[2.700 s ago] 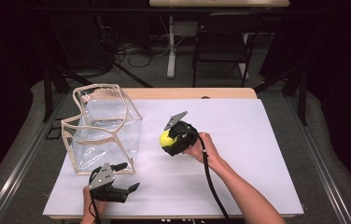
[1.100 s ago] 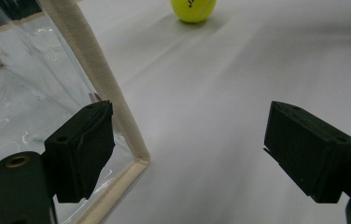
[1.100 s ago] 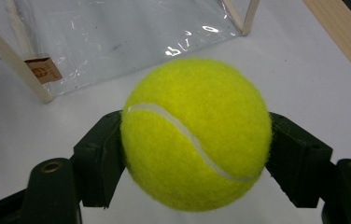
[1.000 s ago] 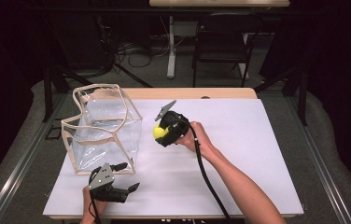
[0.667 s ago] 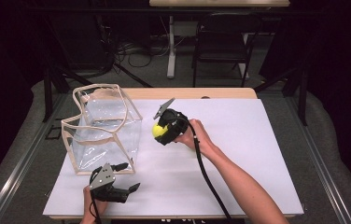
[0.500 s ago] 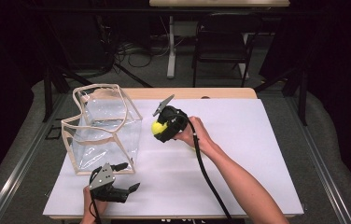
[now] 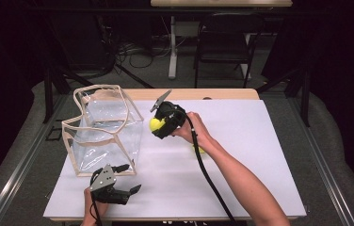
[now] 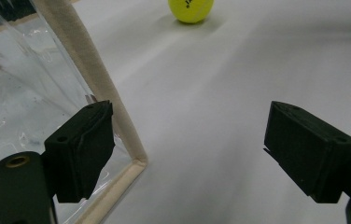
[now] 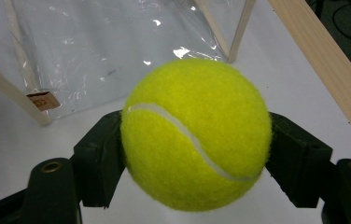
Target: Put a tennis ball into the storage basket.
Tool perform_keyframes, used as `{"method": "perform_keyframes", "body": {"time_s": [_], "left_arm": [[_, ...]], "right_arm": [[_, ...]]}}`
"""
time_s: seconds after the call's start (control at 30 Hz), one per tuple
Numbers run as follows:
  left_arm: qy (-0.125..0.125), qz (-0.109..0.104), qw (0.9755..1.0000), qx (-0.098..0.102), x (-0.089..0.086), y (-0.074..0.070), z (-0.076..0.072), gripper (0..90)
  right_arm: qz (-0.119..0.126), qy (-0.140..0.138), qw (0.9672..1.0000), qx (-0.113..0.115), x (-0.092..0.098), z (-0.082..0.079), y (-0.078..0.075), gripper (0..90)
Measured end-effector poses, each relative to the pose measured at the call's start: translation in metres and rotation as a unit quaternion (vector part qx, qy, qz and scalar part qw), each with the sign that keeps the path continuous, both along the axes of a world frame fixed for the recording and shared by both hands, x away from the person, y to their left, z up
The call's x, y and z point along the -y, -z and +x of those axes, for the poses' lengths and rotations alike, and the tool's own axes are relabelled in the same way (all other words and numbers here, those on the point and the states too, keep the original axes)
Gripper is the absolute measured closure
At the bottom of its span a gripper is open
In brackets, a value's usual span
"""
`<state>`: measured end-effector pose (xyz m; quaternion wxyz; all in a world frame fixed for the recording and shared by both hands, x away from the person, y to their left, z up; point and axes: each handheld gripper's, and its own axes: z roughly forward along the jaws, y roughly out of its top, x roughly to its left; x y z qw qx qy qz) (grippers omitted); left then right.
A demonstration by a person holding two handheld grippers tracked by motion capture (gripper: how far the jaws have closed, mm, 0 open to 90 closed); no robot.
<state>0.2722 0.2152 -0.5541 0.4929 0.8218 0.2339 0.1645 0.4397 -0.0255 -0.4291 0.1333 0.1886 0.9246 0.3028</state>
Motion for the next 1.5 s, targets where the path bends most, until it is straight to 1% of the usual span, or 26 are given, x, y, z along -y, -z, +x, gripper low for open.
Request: {"method": "perform_keyframes", "body": {"time_s": [0.43, 0.6, 0.7, 0.77, 1.13, 1.2, 1.3, 1.5], "left_arm": [[0.000, -0.002, 1.0000, 0.001, 0.000, 0.000, 0.000, 16.1], [-0.002, -0.003, 1.0000, 0.001, -0.001, 0.000, 0.000, 16.1], [-0.001, 0.000, 1.0000, -0.001, -0.001, 0.000, 0.000, 16.1], [-0.001, -0.002, 1.0000, 0.000, -0.001, 0.000, 0.001, 16.1], [-0.001, 0.001, 1.0000, -0.001, -0.001, 0.000, 0.001, 16.1], [0.000, 0.000, 1.0000, -0.001, -0.001, 0.000, 0.000, 16.1], [0.000, -0.002, 1.0000, -0.001, -0.001, 0.000, 0.001, 16.1], [0.000, -0.002, 1.0000, -0.002, -0.001, 0.000, 0.000, 16.1]], "right_arm": [[-0.009, -0.001, 1.0000, -0.001, -0.006, 0.005, -0.006, 26.7], [-0.009, 0.000, 1.0000, 0.000, -0.009, 0.008, -0.011, 26.7], [-0.005, 0.000, 1.0000, 0.001, -0.009, 0.009, -0.015, 26.7], [-0.006, -0.001, 1.0000, 0.003, -0.009, 0.010, -0.017, 26.7], [-0.008, -0.001, 1.0000, 0.003, -0.009, 0.013, -0.020, 26.7], [-0.012, -0.001, 0.9999, 0.004, -0.010, 0.014, -0.022, 26.7], [-0.008, -0.001, 0.9999, 0.007, -0.012, 0.014, -0.025, 26.7], [-0.010, -0.003, 0.9999, 0.009, -0.015, 0.015, -0.031, 26.8]]}}
